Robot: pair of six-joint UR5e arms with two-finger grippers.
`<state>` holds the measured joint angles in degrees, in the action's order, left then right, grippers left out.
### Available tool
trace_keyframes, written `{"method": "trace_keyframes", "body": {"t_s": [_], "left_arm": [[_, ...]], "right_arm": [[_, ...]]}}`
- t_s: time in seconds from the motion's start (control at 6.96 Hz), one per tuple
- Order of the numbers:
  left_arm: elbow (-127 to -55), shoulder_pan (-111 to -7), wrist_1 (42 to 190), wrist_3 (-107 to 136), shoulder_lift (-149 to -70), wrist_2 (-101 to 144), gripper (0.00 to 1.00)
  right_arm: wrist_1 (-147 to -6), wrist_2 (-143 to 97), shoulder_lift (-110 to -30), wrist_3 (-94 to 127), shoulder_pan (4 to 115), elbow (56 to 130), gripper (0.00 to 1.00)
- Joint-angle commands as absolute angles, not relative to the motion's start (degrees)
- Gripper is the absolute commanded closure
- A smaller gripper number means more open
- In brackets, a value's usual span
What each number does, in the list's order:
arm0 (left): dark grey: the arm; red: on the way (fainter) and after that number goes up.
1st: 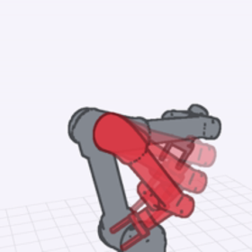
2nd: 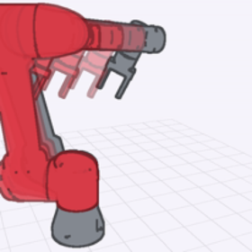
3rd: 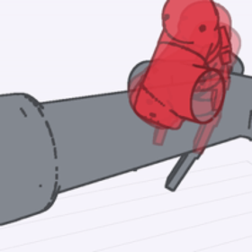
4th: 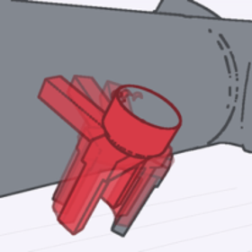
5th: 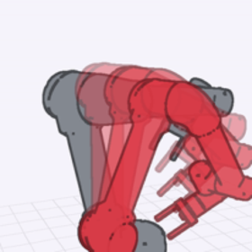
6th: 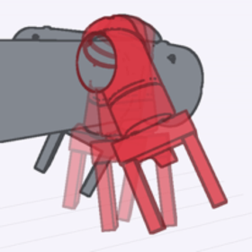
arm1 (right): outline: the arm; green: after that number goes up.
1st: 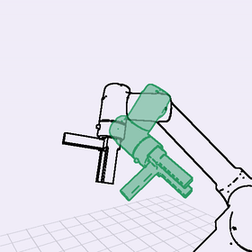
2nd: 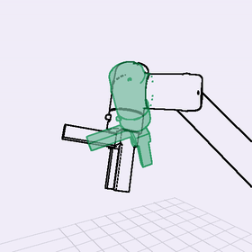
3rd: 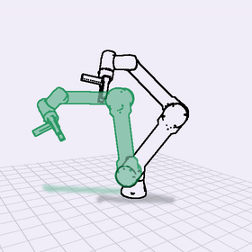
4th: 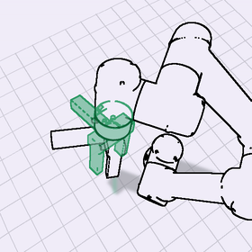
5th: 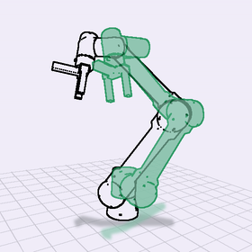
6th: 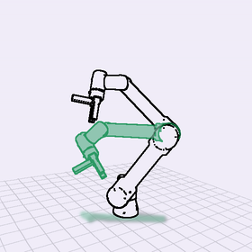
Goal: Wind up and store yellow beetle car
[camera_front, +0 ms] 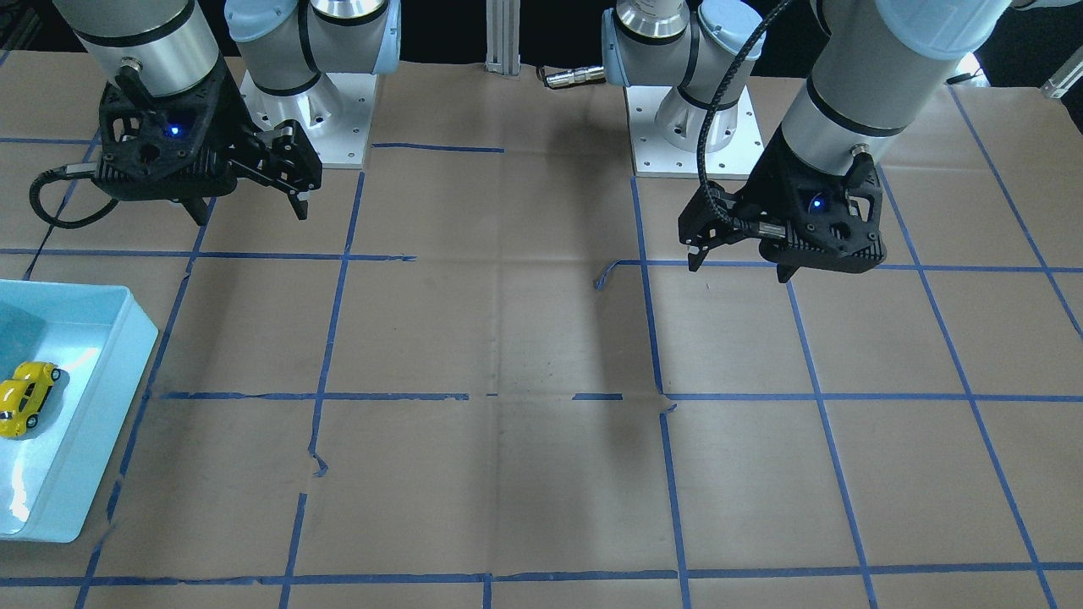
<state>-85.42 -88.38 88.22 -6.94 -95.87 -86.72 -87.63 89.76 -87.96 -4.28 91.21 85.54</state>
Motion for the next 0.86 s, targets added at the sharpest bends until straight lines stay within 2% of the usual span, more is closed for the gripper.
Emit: {"method": "trace_keyframes", "body": {"t_s": [0.0, 0.72], "left_arm": [[-85.4, -88.4, 88.2, -6.9, -95.8, -86.7, 0.00], [-85.5, -88.4, 88.3, -6.9, -95.5, -86.7, 0.00]], "right_arm": [[-87.8, 89.7, -87.3, -3.9, 91.1, 84.4, 0.00], [-87.7, 89.5, -85.8, -3.6, 91.1, 82.2, 0.00]]}}
